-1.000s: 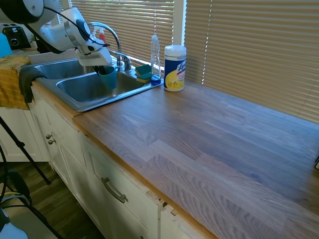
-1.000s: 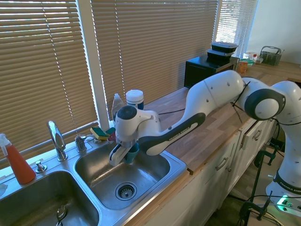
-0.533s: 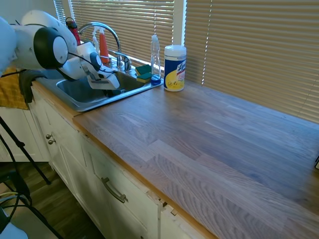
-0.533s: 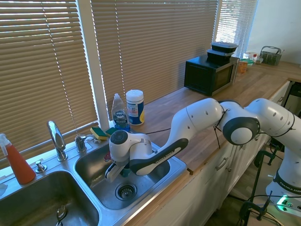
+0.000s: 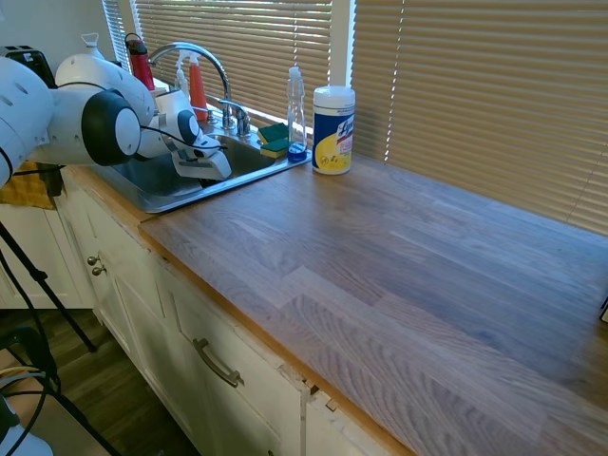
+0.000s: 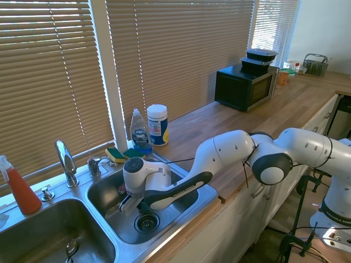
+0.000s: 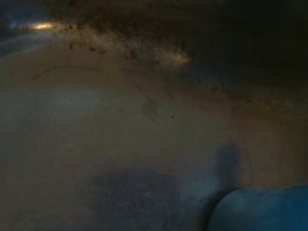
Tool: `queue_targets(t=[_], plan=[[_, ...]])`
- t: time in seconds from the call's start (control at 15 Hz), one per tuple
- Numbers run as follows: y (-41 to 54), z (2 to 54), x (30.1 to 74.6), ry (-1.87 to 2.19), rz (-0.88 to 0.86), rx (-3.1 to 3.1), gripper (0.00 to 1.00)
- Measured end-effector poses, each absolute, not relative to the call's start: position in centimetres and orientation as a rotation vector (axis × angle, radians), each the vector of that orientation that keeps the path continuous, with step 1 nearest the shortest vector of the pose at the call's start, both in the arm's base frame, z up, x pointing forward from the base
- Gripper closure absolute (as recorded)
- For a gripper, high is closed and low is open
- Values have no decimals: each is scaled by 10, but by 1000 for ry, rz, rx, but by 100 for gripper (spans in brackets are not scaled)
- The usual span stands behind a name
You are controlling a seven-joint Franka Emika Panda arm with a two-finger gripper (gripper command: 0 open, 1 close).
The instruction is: Put the mug in the sink
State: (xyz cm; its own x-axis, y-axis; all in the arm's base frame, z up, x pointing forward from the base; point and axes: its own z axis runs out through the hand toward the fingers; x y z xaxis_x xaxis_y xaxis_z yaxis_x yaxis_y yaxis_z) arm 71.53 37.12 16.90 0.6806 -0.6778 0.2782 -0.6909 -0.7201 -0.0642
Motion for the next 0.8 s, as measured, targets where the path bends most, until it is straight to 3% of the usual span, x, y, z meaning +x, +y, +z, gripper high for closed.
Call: queue_targets(t=[0.47, 0.8], plan=[[377, 195, 723, -1173, 498, 2849, 0], [378, 254, 718, -1219, 580, 2834, 0]])
